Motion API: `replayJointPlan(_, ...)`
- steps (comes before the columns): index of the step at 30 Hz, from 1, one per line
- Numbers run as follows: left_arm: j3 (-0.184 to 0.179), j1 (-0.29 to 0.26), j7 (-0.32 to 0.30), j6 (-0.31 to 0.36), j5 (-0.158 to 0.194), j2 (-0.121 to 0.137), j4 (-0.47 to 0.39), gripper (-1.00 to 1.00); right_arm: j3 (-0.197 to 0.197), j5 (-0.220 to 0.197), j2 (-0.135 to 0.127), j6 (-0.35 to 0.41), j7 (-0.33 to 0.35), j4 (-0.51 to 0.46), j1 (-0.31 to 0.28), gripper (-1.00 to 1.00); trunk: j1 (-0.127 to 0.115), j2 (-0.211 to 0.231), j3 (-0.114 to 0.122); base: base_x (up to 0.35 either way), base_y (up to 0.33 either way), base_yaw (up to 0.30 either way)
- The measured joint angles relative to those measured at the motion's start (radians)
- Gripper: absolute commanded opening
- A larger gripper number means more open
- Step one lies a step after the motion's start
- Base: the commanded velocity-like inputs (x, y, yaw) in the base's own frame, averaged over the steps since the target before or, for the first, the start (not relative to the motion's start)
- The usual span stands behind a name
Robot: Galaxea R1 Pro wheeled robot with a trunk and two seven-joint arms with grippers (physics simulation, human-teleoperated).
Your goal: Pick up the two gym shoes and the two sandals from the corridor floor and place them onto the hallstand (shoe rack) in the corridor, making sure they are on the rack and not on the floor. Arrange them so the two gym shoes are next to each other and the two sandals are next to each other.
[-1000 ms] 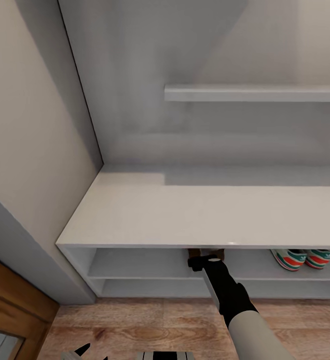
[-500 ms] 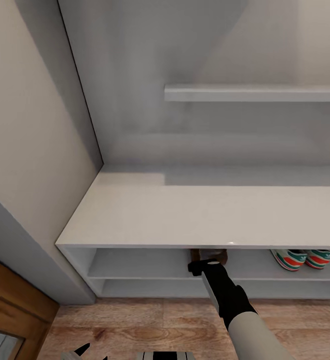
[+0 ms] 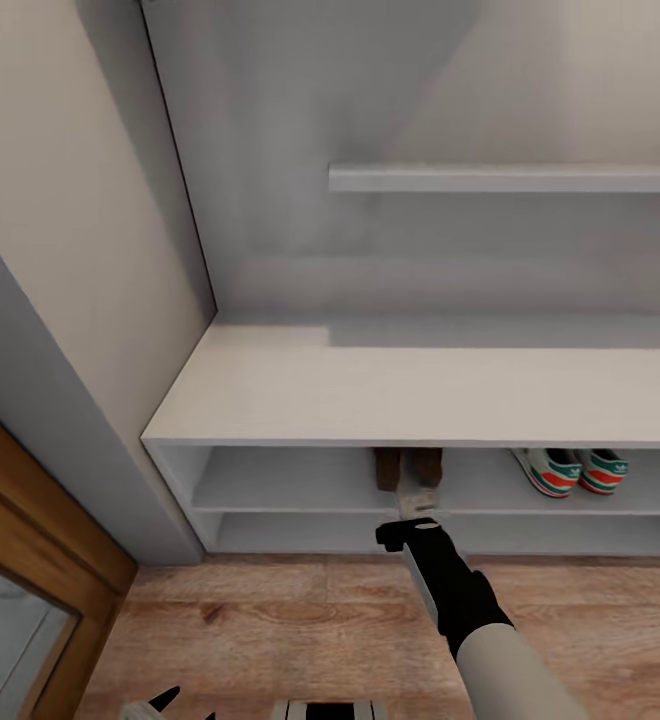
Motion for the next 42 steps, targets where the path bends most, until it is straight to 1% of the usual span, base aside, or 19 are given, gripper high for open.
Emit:
replayJointPlan(12,0.001,0.0,0.0,0.0,0.0,0.001,0.0,1.0,0.0,0.0,0.0,0.0,0.0,0.0,0.0,1.0,0.0,0.0,0.0,-0.334,-0.007,0.0)
replayJointPlan(32,0.006,0.0,0.0,0.0,-0.001,-0.003,0.0,1.0,0.0,0.001,0.0,0.0,0.001,0.007,0.0,1.0,0.0,0.0,0.0,-0.334,-0.114,0.0)
replayJointPlan(36,0.008,0.0,0.001,0.0,-0.001,-0.003,0.0,1.0,0.0,0.001,0.0,0.0,0.002,0.009,0.0,1.0,0.0,0.0,0.0,-0.206,-0.039,0.0)
replayJointPlan(42,0.01,0.0,0.0,0.0,0.003,0.0,0.0,1.0,0.001,0.001,0.0,-0.001,0.002,0.01,0.0,1.0,-0.001,0.0,0.0,-0.039,-0.007,0.0)
